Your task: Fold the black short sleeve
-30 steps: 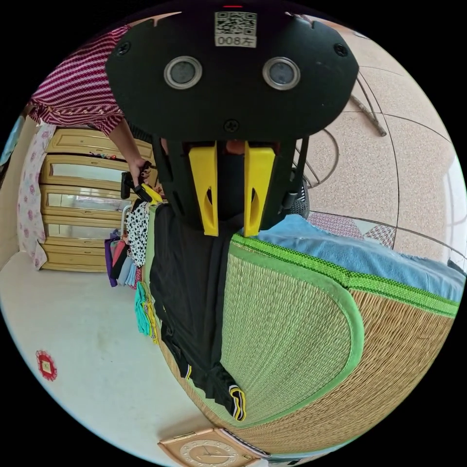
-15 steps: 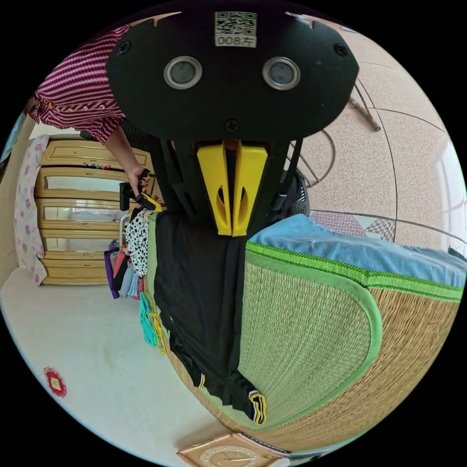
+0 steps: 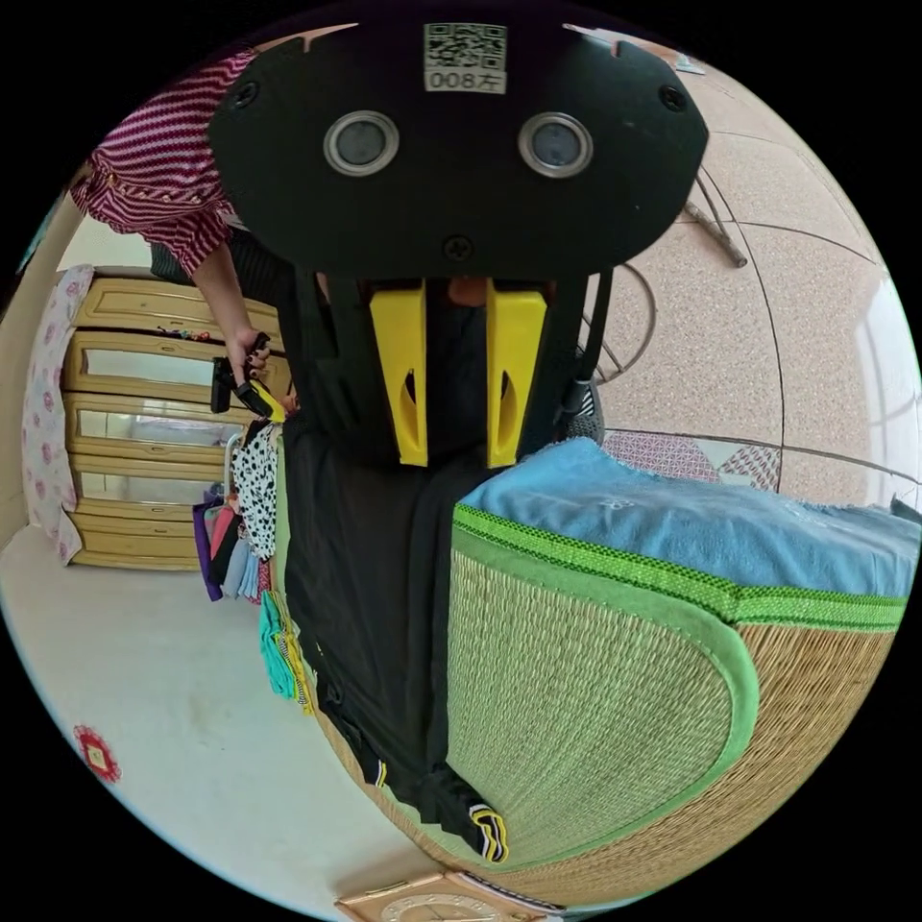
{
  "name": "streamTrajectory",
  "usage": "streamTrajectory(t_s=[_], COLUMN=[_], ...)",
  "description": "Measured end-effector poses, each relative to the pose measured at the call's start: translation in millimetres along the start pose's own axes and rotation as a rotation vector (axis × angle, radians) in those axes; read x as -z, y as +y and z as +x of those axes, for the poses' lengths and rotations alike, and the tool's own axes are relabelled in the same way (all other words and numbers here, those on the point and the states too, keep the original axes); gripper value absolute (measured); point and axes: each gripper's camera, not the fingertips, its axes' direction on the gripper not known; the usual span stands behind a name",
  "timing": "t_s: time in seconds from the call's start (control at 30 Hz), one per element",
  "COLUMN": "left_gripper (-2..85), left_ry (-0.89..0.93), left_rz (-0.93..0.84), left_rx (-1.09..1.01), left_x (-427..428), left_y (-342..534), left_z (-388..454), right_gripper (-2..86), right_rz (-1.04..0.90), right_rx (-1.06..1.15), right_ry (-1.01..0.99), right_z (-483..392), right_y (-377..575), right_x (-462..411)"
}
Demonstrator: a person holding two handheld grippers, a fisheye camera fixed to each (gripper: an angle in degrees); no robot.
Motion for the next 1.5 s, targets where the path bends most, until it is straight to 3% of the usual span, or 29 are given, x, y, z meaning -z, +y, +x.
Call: streamTrajectory(t_s=[0.33,0.47,0.63,0.87,1.13,1.5], left_gripper=[1.0,0.7,0.7,1.5,2.9,4.9], left_ry=[0.020,-0.007,-0.104,-0.108,-0.131,-0.060], left_rz=[0.079,0.180,0.118,0.102,0.229,0.084], left_rx=[-0.087,-0.136,-0.091,-0.049,-0.019,-0.406], left_x=[-5,15,-24,-73,-86,-212], left_y=[8,18,9,-7,-14,-162], left_z=[-12,-20,-46,-77,-104,-21], right_gripper=[0.0,0.0,-0.1,0.0,0.3,7.5], right_rz=[-0.009,-0.007,-0.048,-0.037,0.085,0.313], right_rx=[0.037,0.068,0.024,-0.027,-0.063,0.101], right_ry=[0.009,0.006,0.014,-0.053,-0.094,0.071], right_z=[-6,-6,19,39,49,-66], right_y=[3,9,16,24,27,-110], right_x=[4,14,-7,-30,-28,-84])
